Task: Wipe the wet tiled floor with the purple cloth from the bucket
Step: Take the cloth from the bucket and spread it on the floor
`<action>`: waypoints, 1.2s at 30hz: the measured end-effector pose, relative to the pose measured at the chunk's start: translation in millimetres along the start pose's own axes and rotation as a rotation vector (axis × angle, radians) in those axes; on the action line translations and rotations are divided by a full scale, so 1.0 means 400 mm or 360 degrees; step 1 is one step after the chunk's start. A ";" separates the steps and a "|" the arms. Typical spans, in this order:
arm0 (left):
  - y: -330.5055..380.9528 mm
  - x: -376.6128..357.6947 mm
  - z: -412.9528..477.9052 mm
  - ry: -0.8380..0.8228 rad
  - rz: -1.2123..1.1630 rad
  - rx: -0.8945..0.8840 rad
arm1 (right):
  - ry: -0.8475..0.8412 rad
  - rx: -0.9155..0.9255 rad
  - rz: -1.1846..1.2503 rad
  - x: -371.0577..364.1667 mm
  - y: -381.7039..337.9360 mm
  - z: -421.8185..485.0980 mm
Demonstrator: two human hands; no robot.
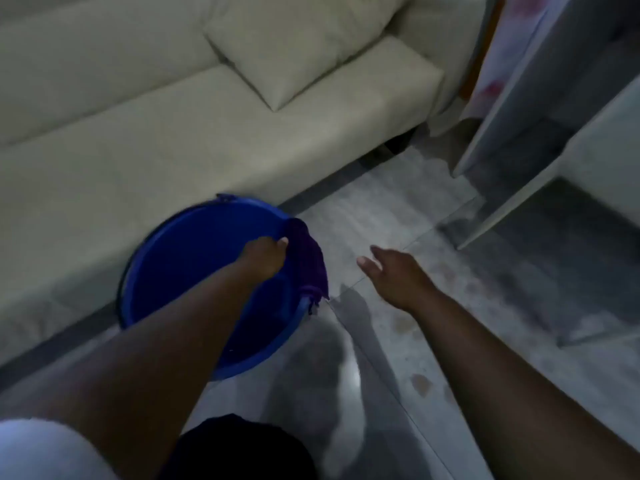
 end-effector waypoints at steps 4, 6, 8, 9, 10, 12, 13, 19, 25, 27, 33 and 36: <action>-0.038 -0.181 0.127 -0.0163 -0.0819 0.0458 | -0.0138 -0.0301 0.0696 -0.236 0.072 0.116; -0.031 -0.258 0.171 -0.0316 -0.1299 0.0526 | -0.0221 -0.0420 0.1271 -0.333 0.067 0.164; -0.028 -0.284 0.222 -0.0273 -0.1466 0.0480 | -0.0187 -0.0389 0.1668 -0.371 0.057 0.222; -0.035 -0.285 0.232 -0.0253 -0.1463 0.0456 | -0.0150 -0.0358 0.1805 -0.382 0.048 0.243; -0.041 -0.283 0.241 -0.0226 -0.1444 0.0448 | -0.0098 -0.0338 0.1883 -0.385 0.046 0.255; -0.043 -0.252 0.243 -0.0087 -0.1454 0.0461 | 0.0046 -0.0262 0.1988 -0.370 0.049 0.270; -0.036 -0.222 0.235 0.0056 -0.1425 0.0448 | 0.0105 -0.0219 0.2012 -0.354 0.053 0.270; 0.184 -0.105 0.100 0.1037 -0.0310 -0.0523 | 0.0654 0.0116 0.1865 -0.159 0.162 0.203; 0.291 -0.456 0.098 0.0175 -0.0591 -0.0651 | 0.1020 -0.0095 0.1167 -0.049 0.458 0.040; 0.234 -0.615 0.108 0.0051 -0.0444 -0.0671 | 0.1008 -0.0259 0.0969 -0.096 0.573 -0.025; -0.035 -1.011 0.122 -0.0175 -0.0158 -0.0558 | 0.0634 -0.0561 0.0019 -0.380 0.803 -0.248; -0.158 -1.103 0.124 -0.0108 0.0128 -0.0586 | 0.0549 -0.0314 -0.0742 -0.496 0.823 -0.303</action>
Point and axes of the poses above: each hand's wrist, its own z-axis towards the middle knuckle, its own x-axis out of the back of the hand, y = z × x, the point moved 5 cm from there along z, towards the middle knuckle, and after that the axes turned 9 degrees about x, right-handed, at the moved point
